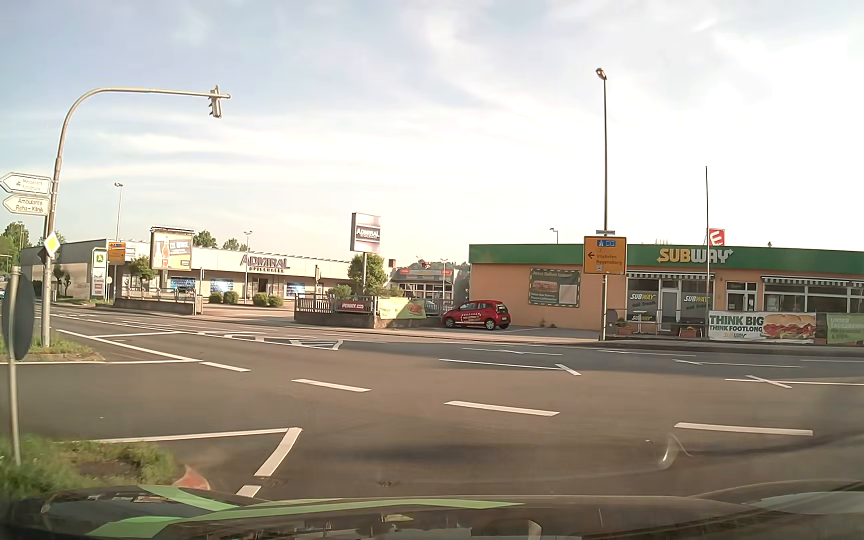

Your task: Follow the waypoints while adhering to traffic rules and regulations

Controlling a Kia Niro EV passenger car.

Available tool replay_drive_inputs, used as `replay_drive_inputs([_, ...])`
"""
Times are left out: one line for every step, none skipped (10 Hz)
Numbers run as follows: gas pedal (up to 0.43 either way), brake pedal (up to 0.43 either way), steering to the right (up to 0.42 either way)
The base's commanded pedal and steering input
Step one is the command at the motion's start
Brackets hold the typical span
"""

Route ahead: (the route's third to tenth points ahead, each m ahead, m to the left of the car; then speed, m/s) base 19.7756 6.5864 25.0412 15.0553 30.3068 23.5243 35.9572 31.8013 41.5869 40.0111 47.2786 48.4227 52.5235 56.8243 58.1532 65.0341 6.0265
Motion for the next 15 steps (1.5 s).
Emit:
replay_drive_inputs([0.169, 0.0, -0.017])
replay_drive_inputs([0.169, 0.0, -0.019])
replay_drive_inputs([0.169, 0.0, -0.02])
replay_drive_inputs([0.157, 0.0, -0.021])
replay_drive_inputs([0.138, 0.0, -0.024])
replay_drive_inputs([0.098, 0.0, -0.03])
replay_drive_inputs([0.039, 0.0, -0.036])
replay_drive_inputs([0.0, 0.0, -0.04])
replay_drive_inputs([0.0, 0.0, -0.045])
replay_drive_inputs([0.0, 0.0, -0.046])
replay_drive_inputs([0.0, 0.0, -0.046])
replay_drive_inputs([0.0, 0.0, -0.049])
replay_drive_inputs([0.0, 0.0, -0.054])
replay_drive_inputs([0.0, 0.0, -0.059])
replay_drive_inputs([0.0, 0.0, -0.064])
